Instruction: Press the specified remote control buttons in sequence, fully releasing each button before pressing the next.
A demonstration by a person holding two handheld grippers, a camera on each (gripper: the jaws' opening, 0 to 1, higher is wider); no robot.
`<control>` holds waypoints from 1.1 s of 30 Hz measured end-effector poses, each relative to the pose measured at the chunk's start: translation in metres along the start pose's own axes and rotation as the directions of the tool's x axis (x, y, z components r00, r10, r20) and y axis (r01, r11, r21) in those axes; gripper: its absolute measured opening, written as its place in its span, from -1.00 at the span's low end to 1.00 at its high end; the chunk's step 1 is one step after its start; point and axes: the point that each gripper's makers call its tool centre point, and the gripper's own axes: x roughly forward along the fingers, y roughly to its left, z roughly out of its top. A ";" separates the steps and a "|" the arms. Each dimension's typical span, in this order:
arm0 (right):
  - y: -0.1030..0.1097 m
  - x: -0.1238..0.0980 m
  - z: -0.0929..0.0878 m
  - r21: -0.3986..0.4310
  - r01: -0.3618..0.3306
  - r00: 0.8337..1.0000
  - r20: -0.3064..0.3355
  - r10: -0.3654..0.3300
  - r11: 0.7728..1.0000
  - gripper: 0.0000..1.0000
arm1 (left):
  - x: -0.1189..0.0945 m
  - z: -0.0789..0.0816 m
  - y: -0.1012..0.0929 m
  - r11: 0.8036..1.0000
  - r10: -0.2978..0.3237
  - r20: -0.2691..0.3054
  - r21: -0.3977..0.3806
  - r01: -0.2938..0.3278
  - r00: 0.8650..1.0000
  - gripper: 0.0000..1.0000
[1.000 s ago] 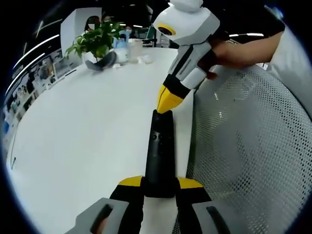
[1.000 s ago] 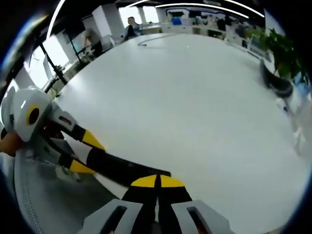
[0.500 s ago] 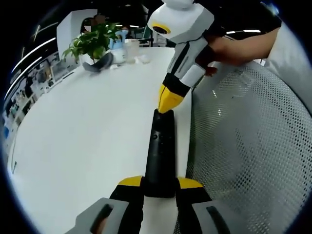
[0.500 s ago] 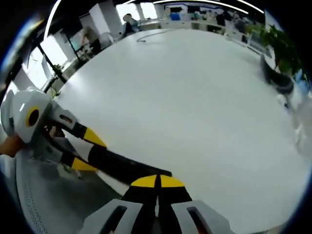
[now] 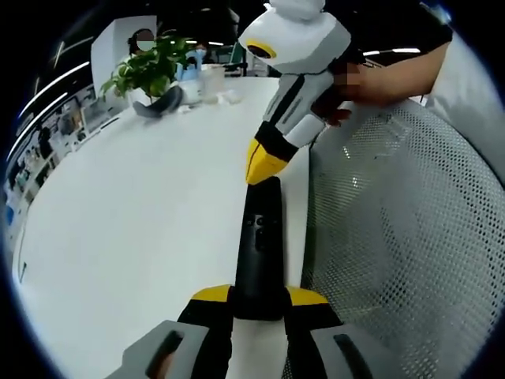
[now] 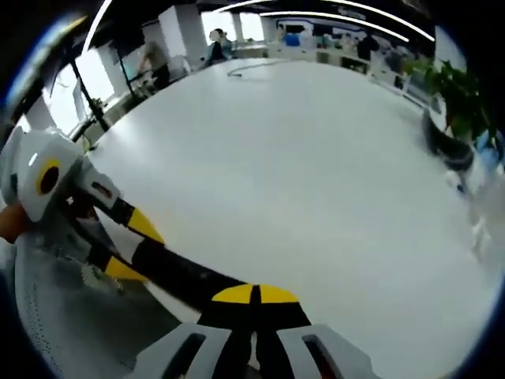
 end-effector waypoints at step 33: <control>0.009 -0.010 -0.011 0.017 -0.042 0.996 -0.077 0.043 0.999 -1.00 | 0.000 0.000 -0.001 1.000 0.011 -0.005 0.026 -0.011 1.000 -0.52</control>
